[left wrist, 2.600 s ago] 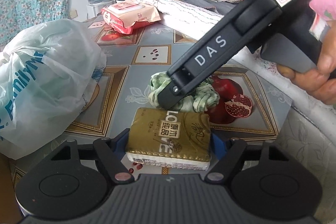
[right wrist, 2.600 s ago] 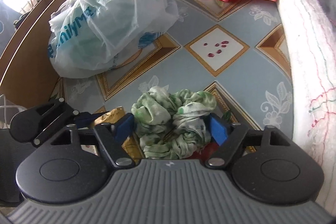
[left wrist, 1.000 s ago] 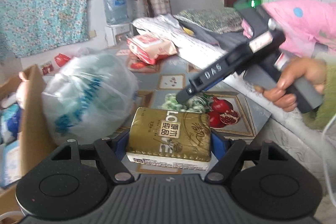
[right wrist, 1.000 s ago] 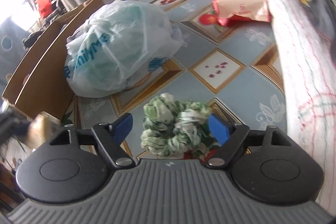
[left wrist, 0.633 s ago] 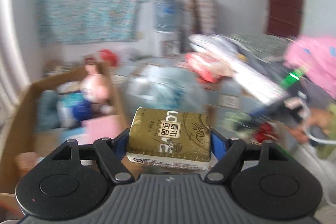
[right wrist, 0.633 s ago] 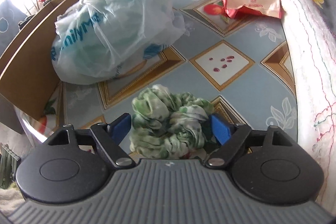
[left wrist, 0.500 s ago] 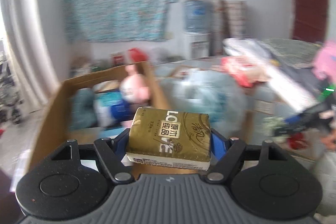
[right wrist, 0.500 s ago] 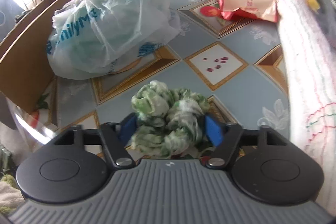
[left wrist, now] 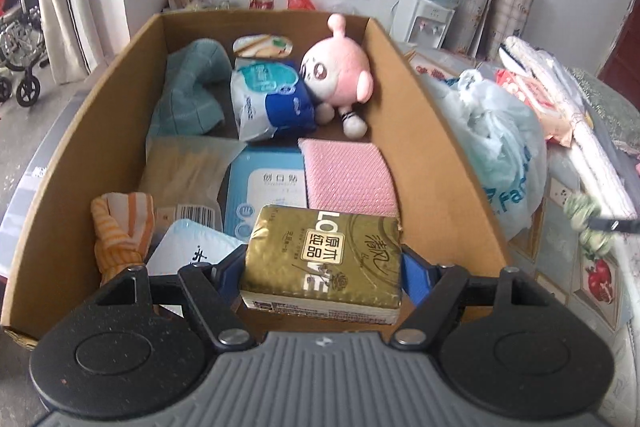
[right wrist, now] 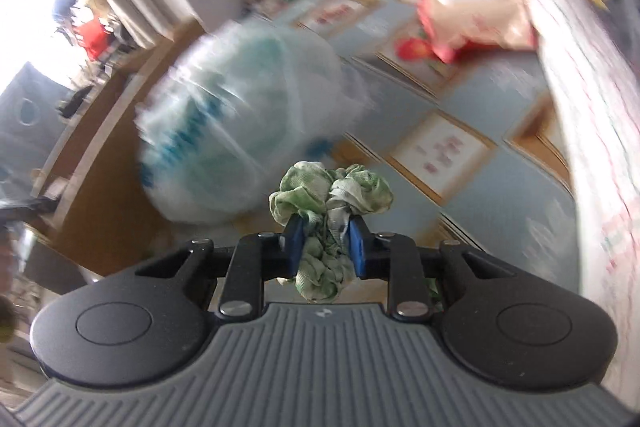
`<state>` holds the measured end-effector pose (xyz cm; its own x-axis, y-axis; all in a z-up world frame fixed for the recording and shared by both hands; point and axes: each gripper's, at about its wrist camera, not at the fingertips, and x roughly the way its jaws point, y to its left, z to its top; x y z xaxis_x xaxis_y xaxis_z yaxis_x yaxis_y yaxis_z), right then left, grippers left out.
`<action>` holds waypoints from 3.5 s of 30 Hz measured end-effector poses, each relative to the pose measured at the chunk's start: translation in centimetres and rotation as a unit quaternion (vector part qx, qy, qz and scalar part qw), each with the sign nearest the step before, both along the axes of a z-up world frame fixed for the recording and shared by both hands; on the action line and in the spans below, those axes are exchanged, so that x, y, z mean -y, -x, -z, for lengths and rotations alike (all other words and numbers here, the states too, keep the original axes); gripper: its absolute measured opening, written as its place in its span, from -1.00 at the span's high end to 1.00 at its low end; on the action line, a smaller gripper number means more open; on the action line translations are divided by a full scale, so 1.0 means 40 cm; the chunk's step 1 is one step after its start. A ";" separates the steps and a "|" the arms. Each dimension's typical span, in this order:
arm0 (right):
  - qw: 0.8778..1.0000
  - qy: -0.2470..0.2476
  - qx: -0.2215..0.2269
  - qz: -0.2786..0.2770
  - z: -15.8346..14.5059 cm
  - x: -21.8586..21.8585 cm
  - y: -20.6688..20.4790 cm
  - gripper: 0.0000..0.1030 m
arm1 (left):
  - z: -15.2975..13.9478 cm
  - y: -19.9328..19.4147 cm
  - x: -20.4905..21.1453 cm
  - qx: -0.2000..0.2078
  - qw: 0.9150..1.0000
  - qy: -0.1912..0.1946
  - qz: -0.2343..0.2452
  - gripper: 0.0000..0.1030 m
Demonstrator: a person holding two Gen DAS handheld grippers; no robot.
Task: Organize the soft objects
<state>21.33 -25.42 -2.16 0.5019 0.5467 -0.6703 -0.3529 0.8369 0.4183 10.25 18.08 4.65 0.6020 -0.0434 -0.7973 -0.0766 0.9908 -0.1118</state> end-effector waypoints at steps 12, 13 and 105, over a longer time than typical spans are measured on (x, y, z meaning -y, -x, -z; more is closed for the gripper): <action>0.985 -0.093 0.047 -0.139 -0.195 -0.257 -0.053 0.52 | 0.021 0.001 -0.045 -0.003 1.000 0.018 -0.017 -0.68; 0.982 -0.099 0.044 -0.152 -0.205 -0.283 -0.058 0.52 | 0.018 0.004 -0.048 0.001 1.000 0.019 -0.019 -0.68; 0.973 0.089 0.212 0.007 -0.097 -0.514 0.430 -0.97 | -0.024 0.379 0.082 0.114 0.970 -0.089 -0.195 -1.00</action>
